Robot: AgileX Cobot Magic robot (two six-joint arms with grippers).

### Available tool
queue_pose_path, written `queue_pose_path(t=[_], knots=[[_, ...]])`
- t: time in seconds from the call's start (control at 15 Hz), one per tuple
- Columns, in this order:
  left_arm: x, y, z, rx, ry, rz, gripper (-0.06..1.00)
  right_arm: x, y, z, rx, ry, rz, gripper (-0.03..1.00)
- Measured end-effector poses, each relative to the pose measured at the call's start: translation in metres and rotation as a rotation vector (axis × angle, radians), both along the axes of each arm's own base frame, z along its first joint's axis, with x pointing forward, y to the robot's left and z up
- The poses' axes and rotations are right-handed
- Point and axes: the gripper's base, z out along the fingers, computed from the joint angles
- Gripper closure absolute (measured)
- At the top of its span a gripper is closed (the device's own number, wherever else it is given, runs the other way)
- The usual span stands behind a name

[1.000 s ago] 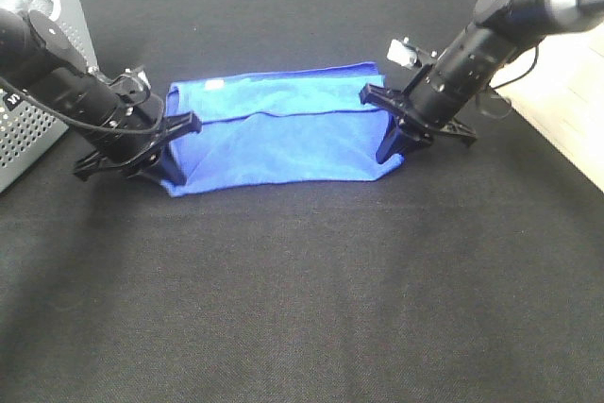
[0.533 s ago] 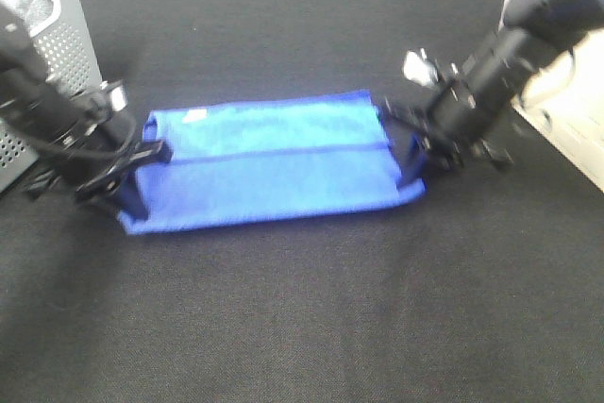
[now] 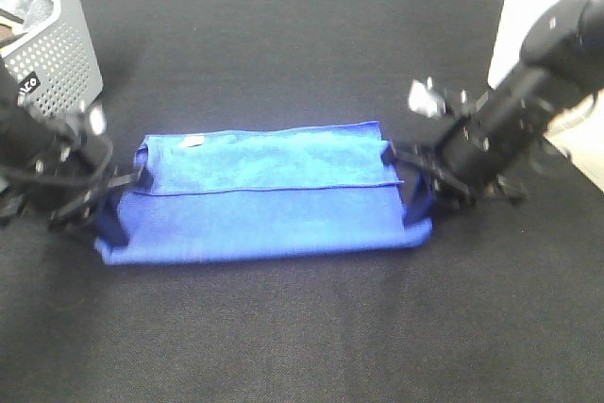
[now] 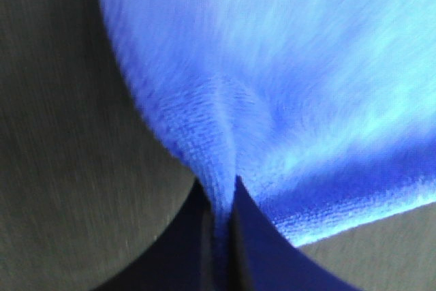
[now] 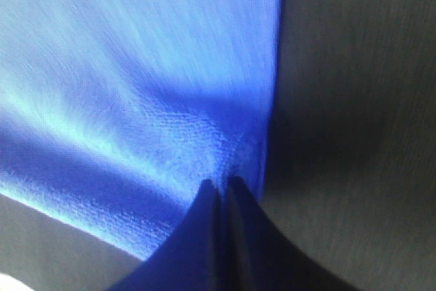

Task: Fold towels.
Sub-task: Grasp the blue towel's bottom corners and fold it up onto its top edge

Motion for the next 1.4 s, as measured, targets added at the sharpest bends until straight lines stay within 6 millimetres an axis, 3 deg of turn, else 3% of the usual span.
queue_pose_path(t=[0.13, 0.33, 0.47, 0.53, 0.8, 1.07, 1.13, 1.2, 1.27, 1.33, 1.4], knots=[[0.026, -0.003, 0.019, -0.006, -0.121, 0.027, 0.93, 0.028, 0.005, 0.024, 0.013, -0.117, 0.010, 0.97], [0.061, -0.007, 0.043, -0.013, -0.263, 0.060, 0.93, 0.070, 0.014, 0.040, 0.027, -0.214, 0.030, 0.97], [0.085, -0.009, 0.041, -0.003, -0.294, 0.064, 0.93, 0.095, 0.018, 0.040, 0.016, -0.244, 0.039, 0.97], [0.085, -0.009, 0.041, -0.003, -0.294, 0.064, 0.93, 0.095, 0.018, 0.040, 0.016, -0.244, 0.039, 0.97], [0.123, -0.012, 0.024, 0.029, -0.328, 0.083, 0.93, 0.130, 0.020, 0.027, -0.047, -0.275, 0.035, 0.97], [0.125, -0.013, -0.005, 0.039, -0.267, 0.083, 0.92, 0.132, 0.020, 0.001, -0.059, -0.217, 0.018, 0.96], [0.124, -0.013, -0.005, 0.038, -0.265, 0.083, 0.86, 0.132, 0.020, 0.001, -0.057, -0.216, 0.016, 0.88], [0.124, -0.013, -0.005, 0.036, -0.265, 0.084, 0.73, 0.131, 0.021, 0.002, -0.051, -0.211, 0.014, 0.75], [0.124, -0.013, -0.005, 0.035, -0.264, 0.085, 0.56, 0.131, 0.022, 0.003, -0.041, -0.201, 0.013, 0.56], [0.124, -0.013, -0.003, 0.035, -0.267, 0.085, 0.30, 0.130, 0.024, 0.006, -0.021, -0.181, 0.015, 0.26], [0.124, -0.013, -0.001, 0.034, -0.271, 0.085, 0.25, 0.130, 0.024, 0.008, -0.016, -0.176, 0.019, 0.19]])
